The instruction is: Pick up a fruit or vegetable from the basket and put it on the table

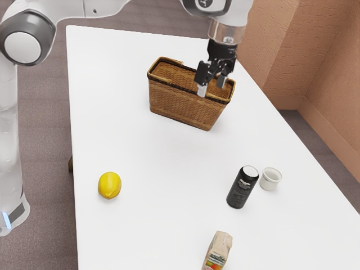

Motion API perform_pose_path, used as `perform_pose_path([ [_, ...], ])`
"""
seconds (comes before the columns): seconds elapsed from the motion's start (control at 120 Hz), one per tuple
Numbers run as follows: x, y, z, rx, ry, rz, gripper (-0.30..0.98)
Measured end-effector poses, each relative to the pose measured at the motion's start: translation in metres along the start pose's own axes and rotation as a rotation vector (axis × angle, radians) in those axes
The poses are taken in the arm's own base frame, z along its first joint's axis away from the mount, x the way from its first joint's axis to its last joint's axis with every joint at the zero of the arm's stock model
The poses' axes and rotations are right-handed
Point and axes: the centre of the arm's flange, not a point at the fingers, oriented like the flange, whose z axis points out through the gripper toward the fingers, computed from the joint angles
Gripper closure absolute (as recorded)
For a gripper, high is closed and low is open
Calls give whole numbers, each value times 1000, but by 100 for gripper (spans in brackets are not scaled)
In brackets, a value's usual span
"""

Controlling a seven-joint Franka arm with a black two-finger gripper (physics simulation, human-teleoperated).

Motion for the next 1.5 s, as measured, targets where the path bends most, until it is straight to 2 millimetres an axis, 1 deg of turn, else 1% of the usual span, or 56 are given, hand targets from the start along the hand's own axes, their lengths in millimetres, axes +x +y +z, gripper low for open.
perform_pose_path([
  [0.133, 13, 7, -3, -5, 5, -41, 0],
  [0.208, 18, 5, -7, -15, 19, 4, 0],
  [0.267, 21, 0, -15, -34, 39, 80, 0],
  [0.367, 26, -2, -24, -81, 127, 269, 0],
  [0.45, 31, -10, -49, -127, 154, 433, 0],
  [0.517, 35, -11, -58, -136, 171, 560, 0],
  [0.567, 40, -8, -59, -124, 172, 649, 0],
  [0.617, 49, -1, -59, -113, 173, 725, 0],
  [0.667, 63, 9, -58, -101, 178, 785, 0],
  [0.75, 91, 33, -48, -65, 202, 851, 0],
  [0.842, 131, 56, -45, -36, 217, 898, 0],
  [0.875, 151, 67, -42, -24, 222, 902, 0],
  [0.9, 170, 75, -40, -14, 224, 898, 0],
  [0.942, 209, 87, -39, -1, 226, 875, 0],
  [0.992, 266, 94, -34, 19, 218, 835, 0],
  [1.05, 336, 93, -26, 31, 205, 781, 0],
  [1.108, 401, 87, -30, 20, 209, 724, 0],
  [1.142, 430, 81, -35, 6, 215, 704, 0],
  [1.175, 445, 76, -41, -10, 223, 708, 0],
  [1.2, 444, 74, -43, -21, 227, 731, 0],
  [1.225, 433, 74, -40, -29, 226, 778, 0],
  [1.25, 410, 77, -36, -37, 226, 846, 0],
  [1.308, 340, 83, -28, -64, 224, 1027, 0],
  [1.325, 326, 83, -27, -71, 225, 1066, 0],
  [1.342, 317, 84, -26, -78, 226, 1095, 0],
  [1.375, 312, 85, -26, -87, 229, 1125, 0],
  [1.45, 321, 88, -27, -102, 244, 1150, 0],
  [1.5, 322, 92, -25, -108, 253, 1170, 0],
])
